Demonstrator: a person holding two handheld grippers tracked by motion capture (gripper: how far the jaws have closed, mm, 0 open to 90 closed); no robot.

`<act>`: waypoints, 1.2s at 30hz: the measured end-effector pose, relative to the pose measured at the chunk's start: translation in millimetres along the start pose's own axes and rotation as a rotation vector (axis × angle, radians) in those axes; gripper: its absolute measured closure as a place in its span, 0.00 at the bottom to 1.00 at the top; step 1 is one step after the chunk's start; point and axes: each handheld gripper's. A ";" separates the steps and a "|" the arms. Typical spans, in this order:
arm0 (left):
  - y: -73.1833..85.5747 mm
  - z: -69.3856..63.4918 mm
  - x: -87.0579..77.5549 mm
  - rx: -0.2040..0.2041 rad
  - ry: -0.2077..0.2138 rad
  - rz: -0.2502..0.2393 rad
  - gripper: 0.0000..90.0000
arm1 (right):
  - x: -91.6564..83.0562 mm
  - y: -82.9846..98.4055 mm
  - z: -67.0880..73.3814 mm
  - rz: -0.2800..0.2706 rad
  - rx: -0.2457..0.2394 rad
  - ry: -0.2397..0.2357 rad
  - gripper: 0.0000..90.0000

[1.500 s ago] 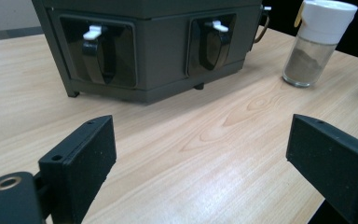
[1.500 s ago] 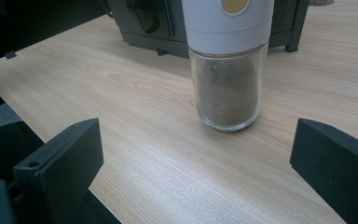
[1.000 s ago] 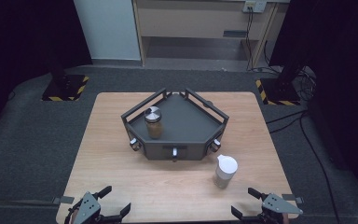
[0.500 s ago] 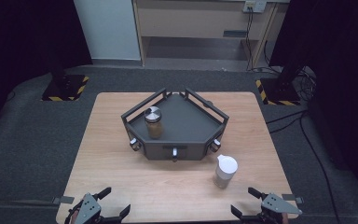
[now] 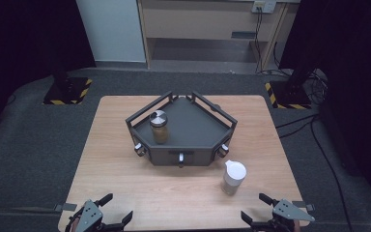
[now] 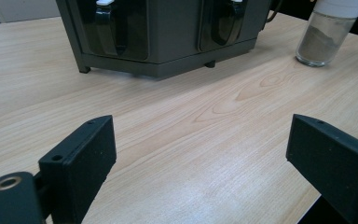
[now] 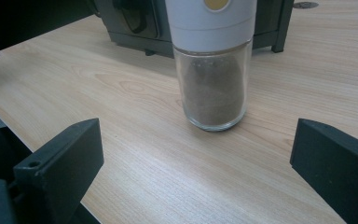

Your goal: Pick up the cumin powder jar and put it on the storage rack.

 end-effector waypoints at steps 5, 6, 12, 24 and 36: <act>1.5 1.7 0.4 -0.004 -0.009 0.004 0.08 | -2.2 1.1 -2.1 -0.008 0.007 0.011 0.03; 1.6 2.1 0.4 -0.005 -0.010 0.004 0.08 | -2.2 1.1 -2.1 -0.008 0.007 0.011 0.03; 1.6 3.1 0.5 -0.005 -0.006 0.005 0.08 | -0.2 0.9 -1.1 -0.008 0.008 0.009 0.03; 0.0 1.2 1.2 0.009 0.005 0.009 0.08 | 1.7 0.4 0.5 -0.003 0.002 0.002 0.03; 0.2 1.4 2.3 0.009 -0.002 0.015 0.08 | 1.8 0.6 0.5 0.003 0.001 0.006 0.03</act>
Point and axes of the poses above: each handheld gripper's, and its own axes: x roughly forward along the jaws, y roughly out of its underside, z roughly to its left, and after that the axes turned 4 degrees about -z, right-handed
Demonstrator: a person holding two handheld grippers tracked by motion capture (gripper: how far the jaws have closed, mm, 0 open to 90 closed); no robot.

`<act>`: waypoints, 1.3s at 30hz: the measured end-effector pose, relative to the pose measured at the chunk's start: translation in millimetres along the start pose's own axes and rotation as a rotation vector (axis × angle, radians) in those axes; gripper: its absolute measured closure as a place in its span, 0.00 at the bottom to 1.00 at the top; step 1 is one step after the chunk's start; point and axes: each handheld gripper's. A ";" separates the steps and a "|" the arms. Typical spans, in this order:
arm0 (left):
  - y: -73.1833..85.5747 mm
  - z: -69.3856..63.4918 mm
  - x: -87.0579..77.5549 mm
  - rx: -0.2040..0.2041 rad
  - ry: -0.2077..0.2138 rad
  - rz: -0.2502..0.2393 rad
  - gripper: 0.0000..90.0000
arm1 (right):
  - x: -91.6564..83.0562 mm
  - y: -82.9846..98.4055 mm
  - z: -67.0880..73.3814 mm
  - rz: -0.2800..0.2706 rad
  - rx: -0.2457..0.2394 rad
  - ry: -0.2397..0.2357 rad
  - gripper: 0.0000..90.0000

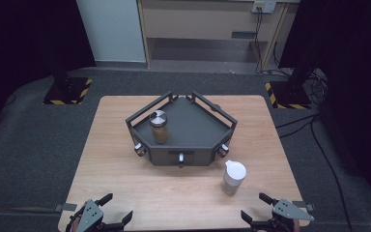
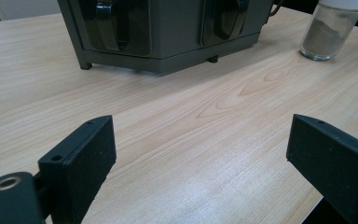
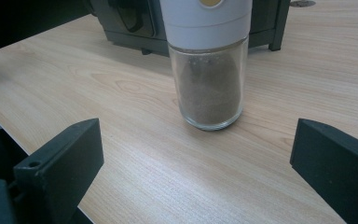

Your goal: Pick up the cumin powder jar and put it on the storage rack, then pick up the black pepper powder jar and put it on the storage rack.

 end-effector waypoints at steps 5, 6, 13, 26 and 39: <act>0.0 0.3 -0.9 0.001 -0.004 -0.004 0.08 | -1.1 -3.3 -1.4 -0.001 0.000 0.005 0.03; 0.0 0.4 -0.9 0.004 -0.006 -0.002 0.08 | -0.6 -5.2 -2.6 0.006 -0.001 0.005 0.03; 1.0 2.5 -1.1 -0.001 -0.011 -0.002 0.08 | 3.0 -15.5 -10.6 0.033 -0.021 0.005 0.02; 1.4 2.8 -0.4 -0.004 -0.011 0.000 0.08 | 19.1 -23.1 -14.3 0.041 -0.037 -0.001 0.02; 2.5 5.4 -3.4 -0.013 -0.022 -0.006 0.08 | 33.9 -30.1 -17.1 0.046 -0.040 -0.005 0.03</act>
Point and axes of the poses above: each handheld gripper's, and its own axes: x roughly forward along the jaws, y roughly out of its underside, z roughly to its left, and after that the axes turned 4 degrees about -z, right-handed
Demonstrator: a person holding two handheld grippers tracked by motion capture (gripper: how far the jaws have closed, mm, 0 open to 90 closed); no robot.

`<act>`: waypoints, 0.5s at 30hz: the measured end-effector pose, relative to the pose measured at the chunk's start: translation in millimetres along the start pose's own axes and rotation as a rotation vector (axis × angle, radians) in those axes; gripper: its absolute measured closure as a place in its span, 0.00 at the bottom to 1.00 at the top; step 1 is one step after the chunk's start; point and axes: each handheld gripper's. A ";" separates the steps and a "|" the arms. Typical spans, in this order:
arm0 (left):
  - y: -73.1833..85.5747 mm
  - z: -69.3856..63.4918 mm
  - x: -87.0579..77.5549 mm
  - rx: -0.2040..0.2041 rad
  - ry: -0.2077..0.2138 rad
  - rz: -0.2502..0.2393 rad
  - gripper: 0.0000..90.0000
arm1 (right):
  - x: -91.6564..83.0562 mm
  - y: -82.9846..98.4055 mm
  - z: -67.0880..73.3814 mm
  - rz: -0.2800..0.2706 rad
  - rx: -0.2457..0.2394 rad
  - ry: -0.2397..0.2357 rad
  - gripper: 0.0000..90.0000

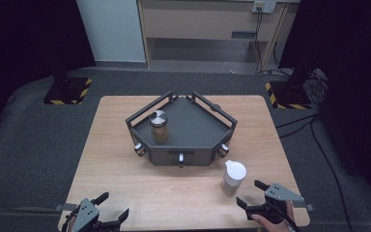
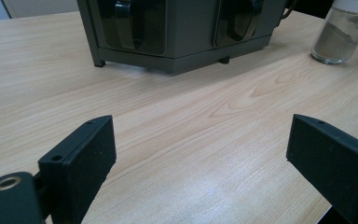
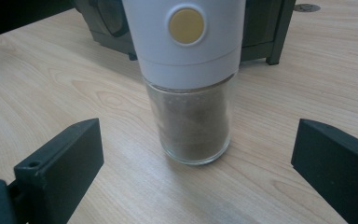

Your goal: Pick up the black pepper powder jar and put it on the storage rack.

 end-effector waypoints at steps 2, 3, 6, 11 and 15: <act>-0.3 -0.6 0.6 0.004 0.004 0.002 0.08 | 0.8 -1.6 -1.5 -0.002 0.000 0.001 0.03; -0.4 -0.8 0.8 0.005 0.004 0.003 0.08 | 1.1 -2.6 -2.0 -0.003 -0.003 0.001 0.03; -0.4 -0.8 0.8 0.005 0.004 0.003 0.08 | 1.2 -5.9 -2.5 -0.007 -0.007 -0.003 0.03; -0.2 0.2 0.1 0.003 0.001 0.002 0.08 | 4.2 -11.1 -2.6 -0.019 -0.025 -0.021 0.02; 0.0 0.5 -0.1 0.001 -0.001 0.002 0.08 | 9.0 -14.2 -2.5 -0.027 -0.035 -0.036 0.02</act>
Point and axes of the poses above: each handheld gripper's, and its own axes: x roughly forward along the jaws, y roughly out of its underside, z roughly to its left, and after that the axes turned 4 degrees about -z, right-handed
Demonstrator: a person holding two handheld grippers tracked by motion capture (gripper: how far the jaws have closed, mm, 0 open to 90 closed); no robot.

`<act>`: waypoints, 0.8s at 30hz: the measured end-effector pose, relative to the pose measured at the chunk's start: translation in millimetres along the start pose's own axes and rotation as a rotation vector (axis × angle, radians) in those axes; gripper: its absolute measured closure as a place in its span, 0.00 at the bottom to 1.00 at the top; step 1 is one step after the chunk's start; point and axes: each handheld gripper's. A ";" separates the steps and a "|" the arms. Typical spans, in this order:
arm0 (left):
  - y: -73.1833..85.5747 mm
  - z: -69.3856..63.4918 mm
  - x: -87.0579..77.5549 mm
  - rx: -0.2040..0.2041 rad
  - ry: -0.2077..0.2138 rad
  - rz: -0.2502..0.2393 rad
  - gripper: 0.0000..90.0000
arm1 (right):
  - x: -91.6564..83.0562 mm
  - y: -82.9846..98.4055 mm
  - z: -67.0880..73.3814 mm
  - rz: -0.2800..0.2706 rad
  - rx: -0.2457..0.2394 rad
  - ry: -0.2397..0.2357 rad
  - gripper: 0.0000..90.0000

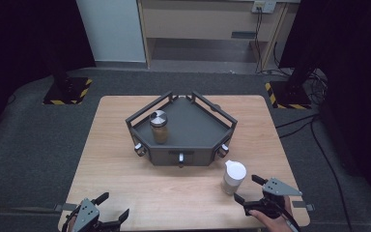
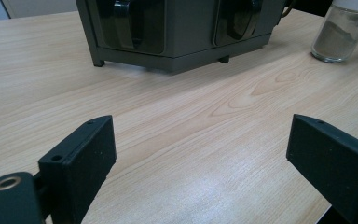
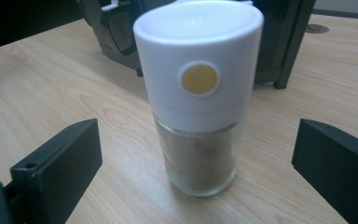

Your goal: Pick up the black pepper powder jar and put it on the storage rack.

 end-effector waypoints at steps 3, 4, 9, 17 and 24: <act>-0.2 -0.1 0.0 0.002 0.000 0.001 0.08 | 4.7 -2.6 0.6 0.002 -0.006 -0.001 0.02; -0.2 -0.2 0.0 0.002 0.000 0.001 0.08 | 6.5 -3.6 0.8 0.003 -0.007 -0.003 0.02; -0.6 -0.6 0.4 0.007 0.001 0.004 0.08 | 15.5 -7.7 3.7 0.010 -0.011 0.003 0.06; -1.0 -0.3 1.2 0.013 0.004 0.006 0.08 | 28.1 -12.8 5.0 0.016 -0.014 0.016 0.09; -1.2 -0.1 1.8 0.013 0.006 0.008 0.08 | 37.5 -16.8 4.6 0.014 -0.018 0.022 0.14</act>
Point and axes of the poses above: each handheld gripper's, and its own axes: x roughly forward along the jaws, y roughly out of its underside, z roughly to its left, and after that the axes turned 4 degrees about -z, right-handed
